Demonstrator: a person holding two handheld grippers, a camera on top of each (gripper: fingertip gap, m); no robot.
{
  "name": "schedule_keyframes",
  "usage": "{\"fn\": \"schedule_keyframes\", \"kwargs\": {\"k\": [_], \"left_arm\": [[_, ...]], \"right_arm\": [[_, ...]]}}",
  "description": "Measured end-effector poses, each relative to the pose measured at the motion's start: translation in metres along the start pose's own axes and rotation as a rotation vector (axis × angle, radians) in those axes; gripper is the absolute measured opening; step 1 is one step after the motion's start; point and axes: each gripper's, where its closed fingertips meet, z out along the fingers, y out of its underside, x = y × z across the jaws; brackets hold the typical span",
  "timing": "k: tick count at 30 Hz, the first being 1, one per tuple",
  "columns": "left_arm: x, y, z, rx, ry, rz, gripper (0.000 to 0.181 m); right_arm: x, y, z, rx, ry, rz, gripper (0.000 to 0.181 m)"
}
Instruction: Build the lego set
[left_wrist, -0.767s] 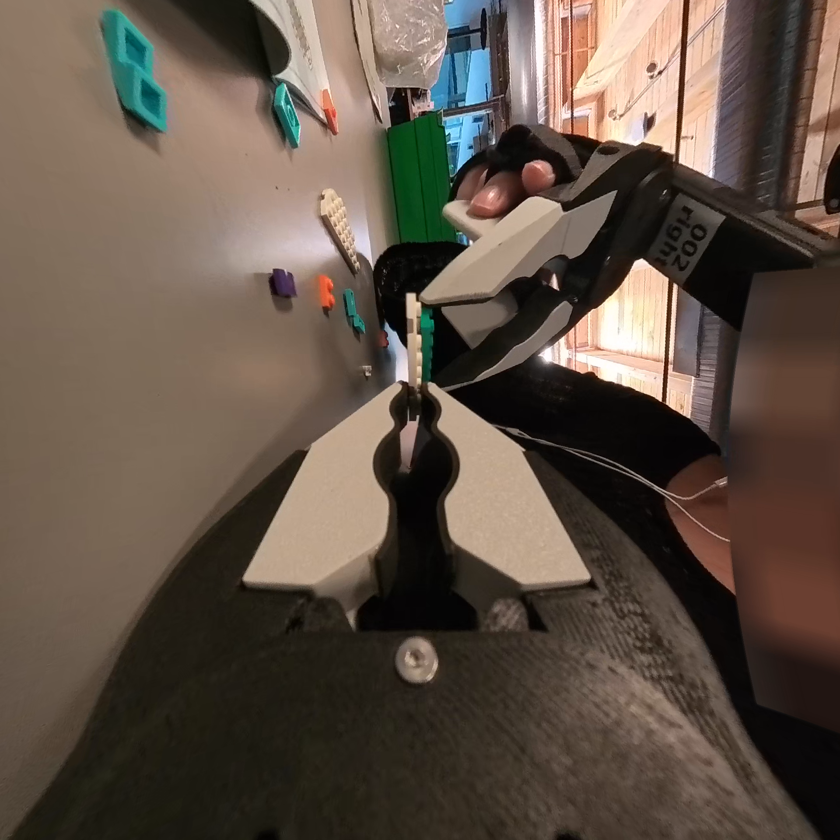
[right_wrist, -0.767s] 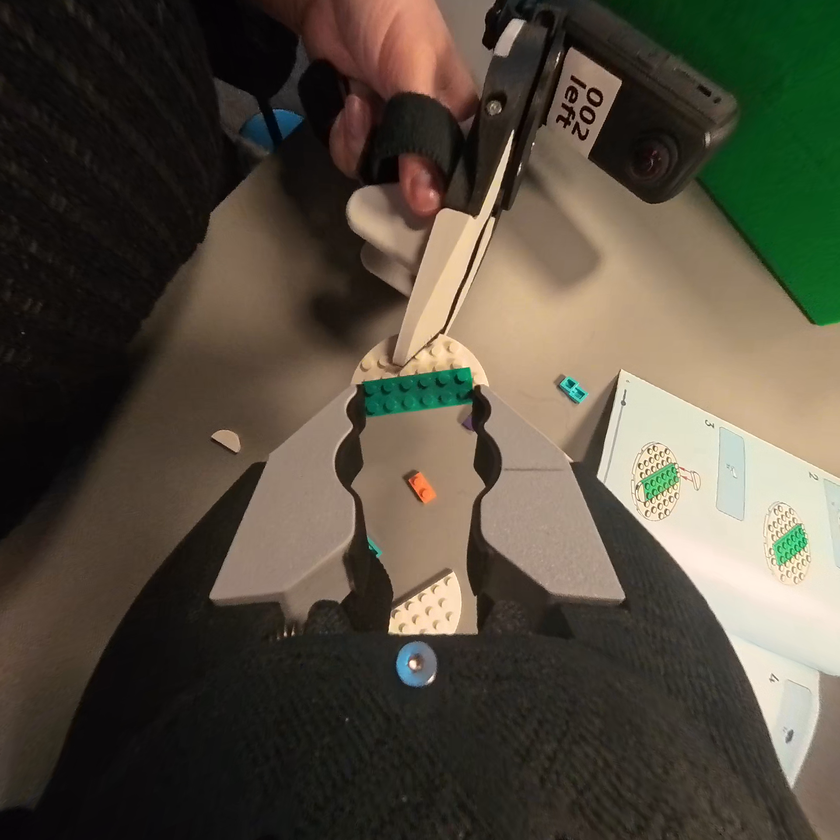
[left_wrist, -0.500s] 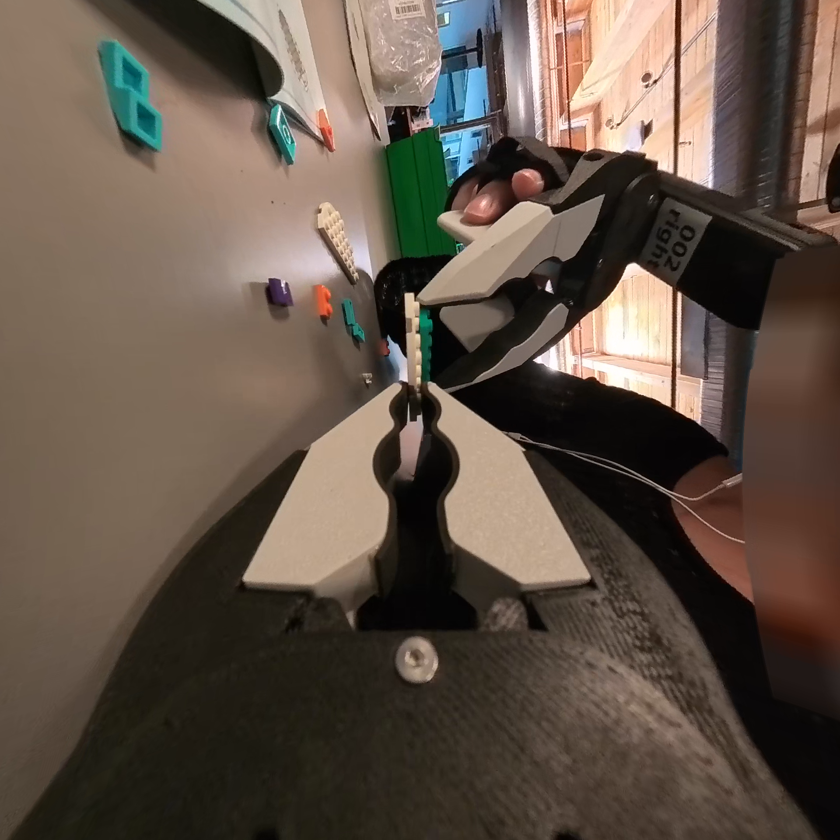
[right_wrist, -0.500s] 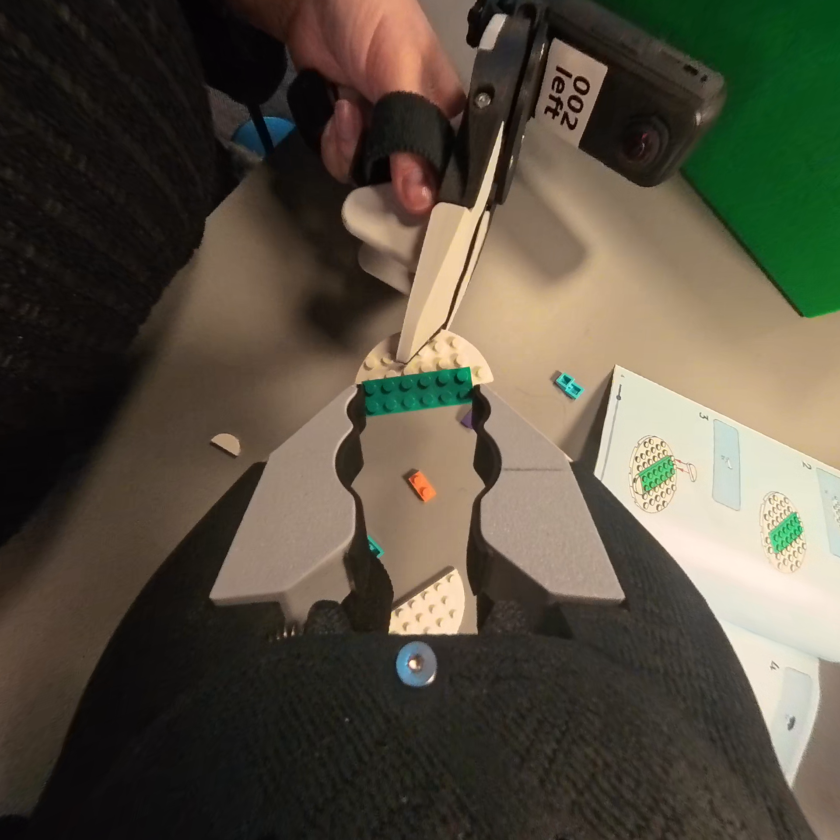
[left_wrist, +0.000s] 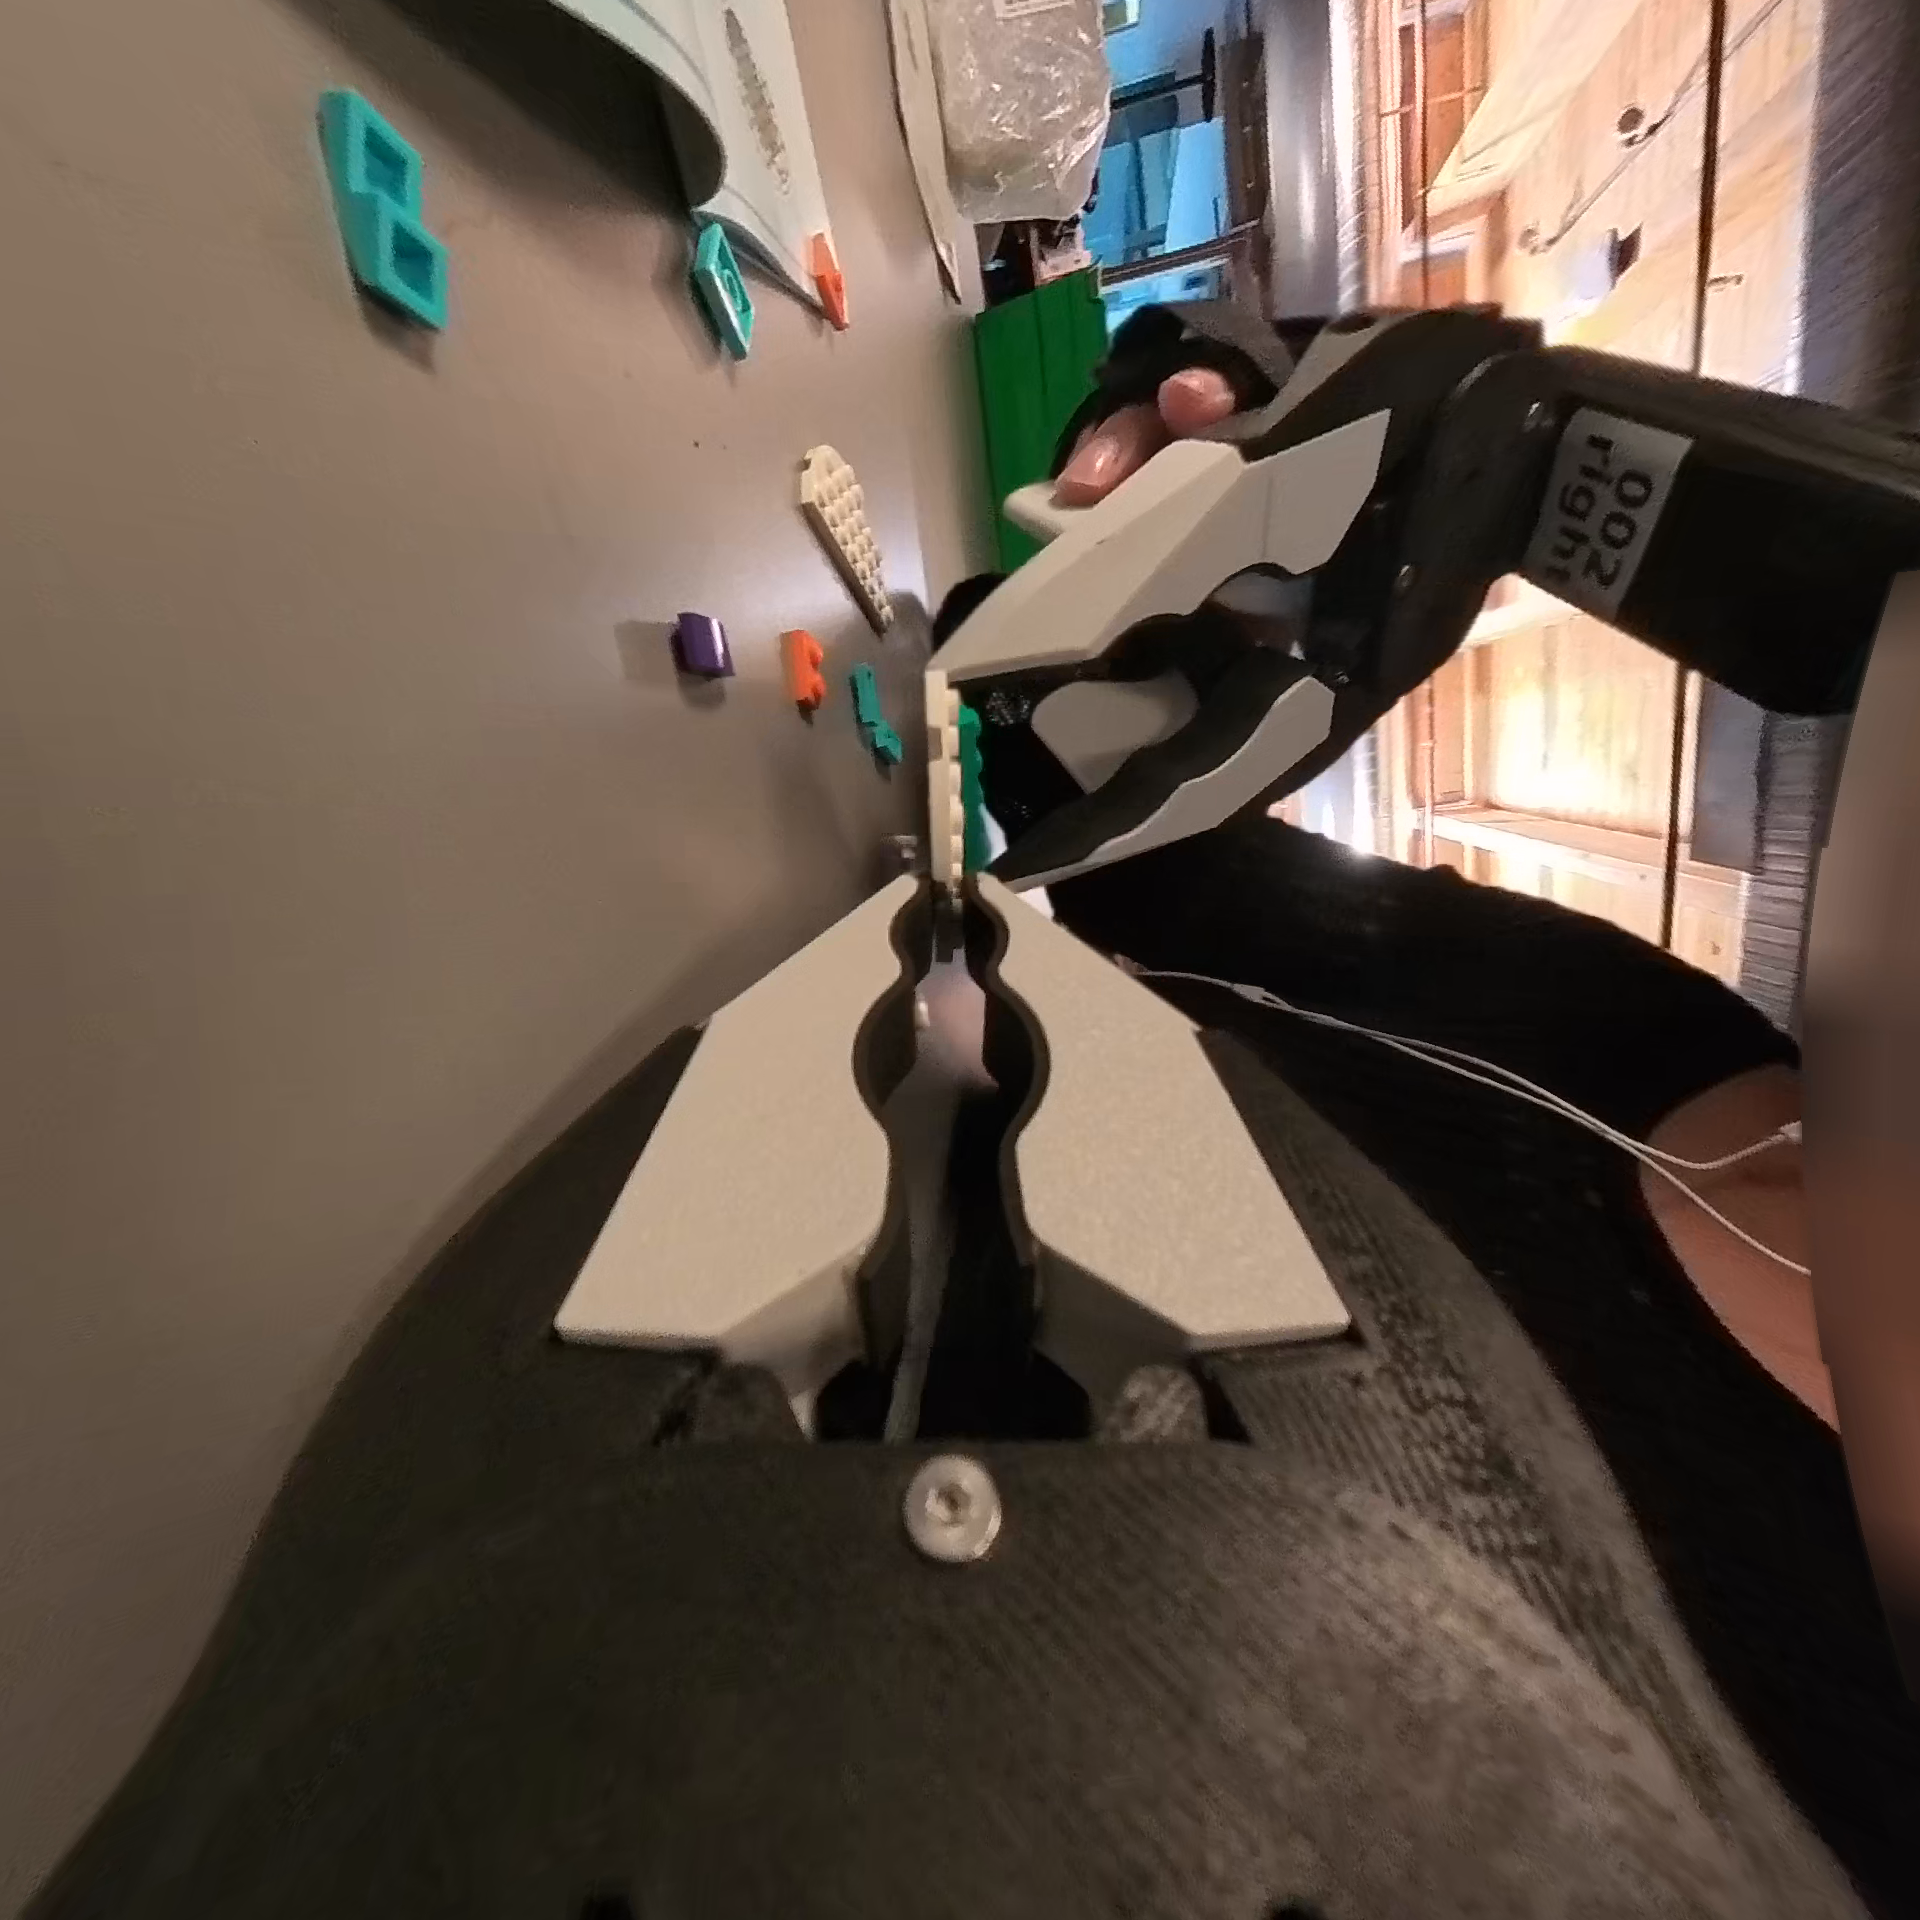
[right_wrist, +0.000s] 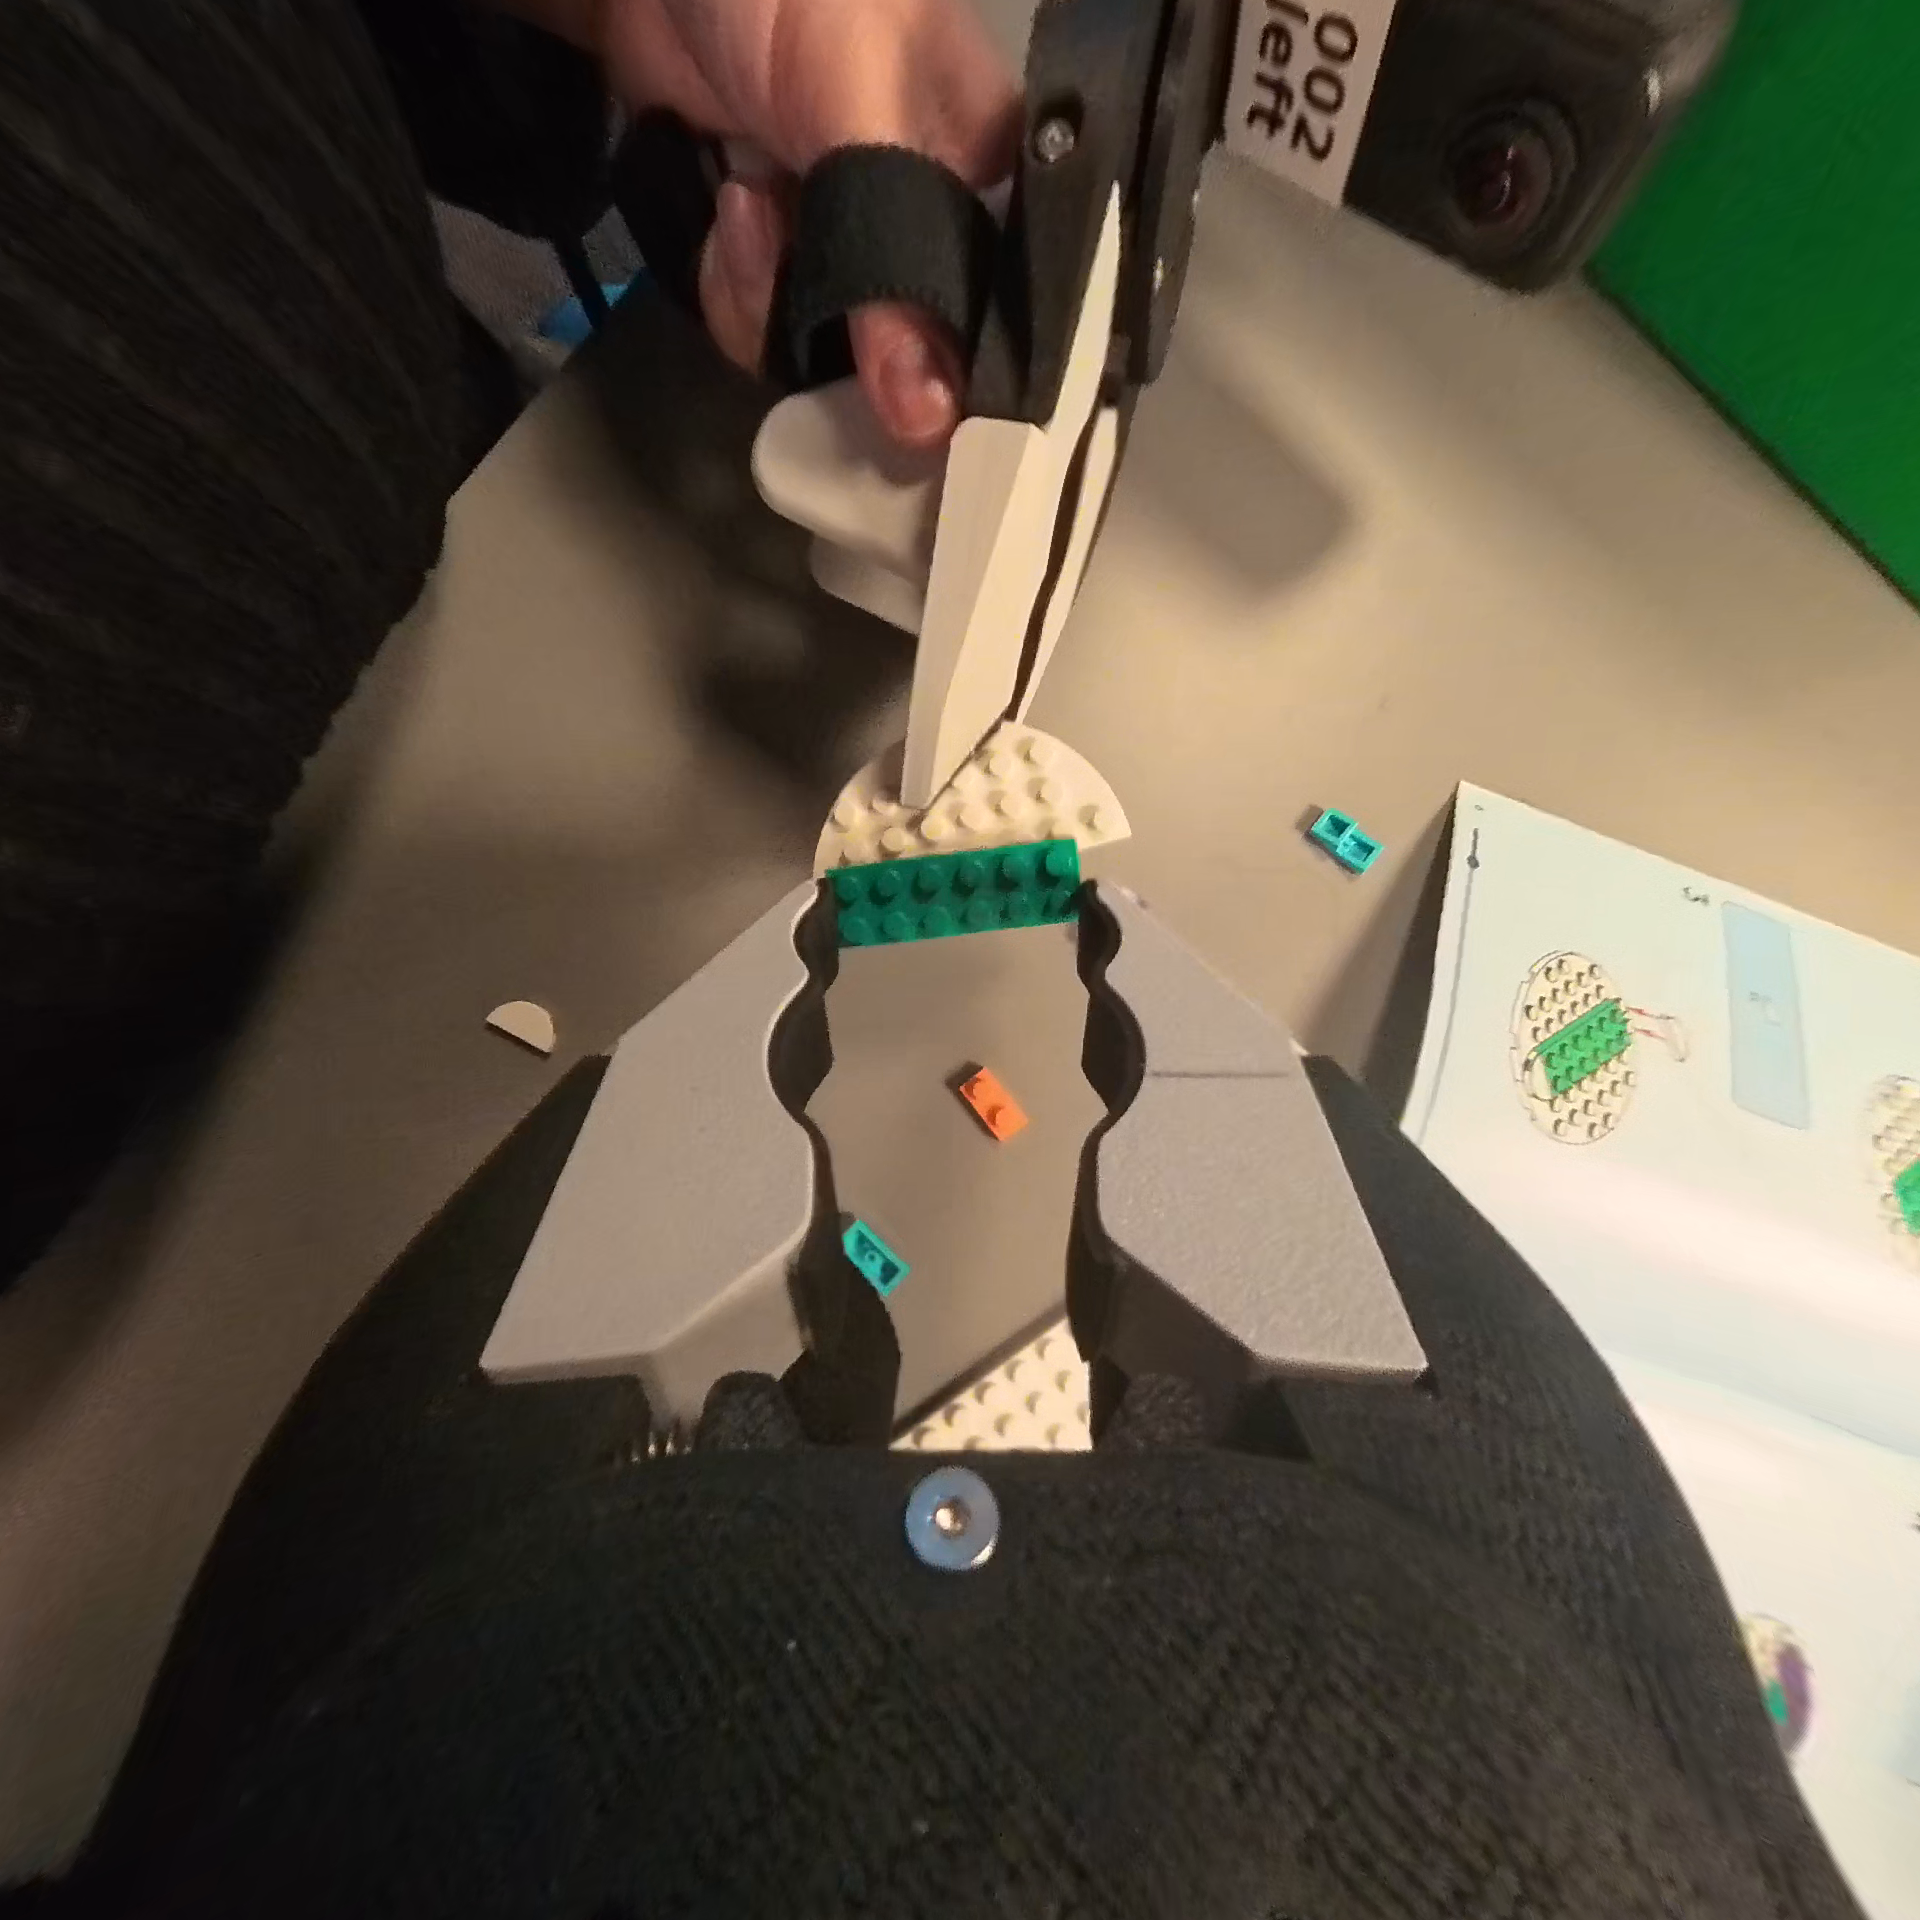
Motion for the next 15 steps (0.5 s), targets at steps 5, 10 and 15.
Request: {"fn": "schedule_keyframes", "kwargs": {"k": [5,10,15], "left_arm": [[-0.006,0.000,-0.005,0.001,-0.065,0.034,0.004],[-0.006,0.000,-0.007,0.007,-0.075,0.037,0.004],[-0.008,0.001,-0.008,0.006,-0.102,0.051,0.004]], "right_arm": [[-0.003,0.012,0.008,-0.012,-0.011,0.054,0.045],[-0.008,0.018,0.015,0.001,-0.034,0.087,0.045],[-0.008,0.021,0.017,0.019,-0.033,0.103,0.045]]}}
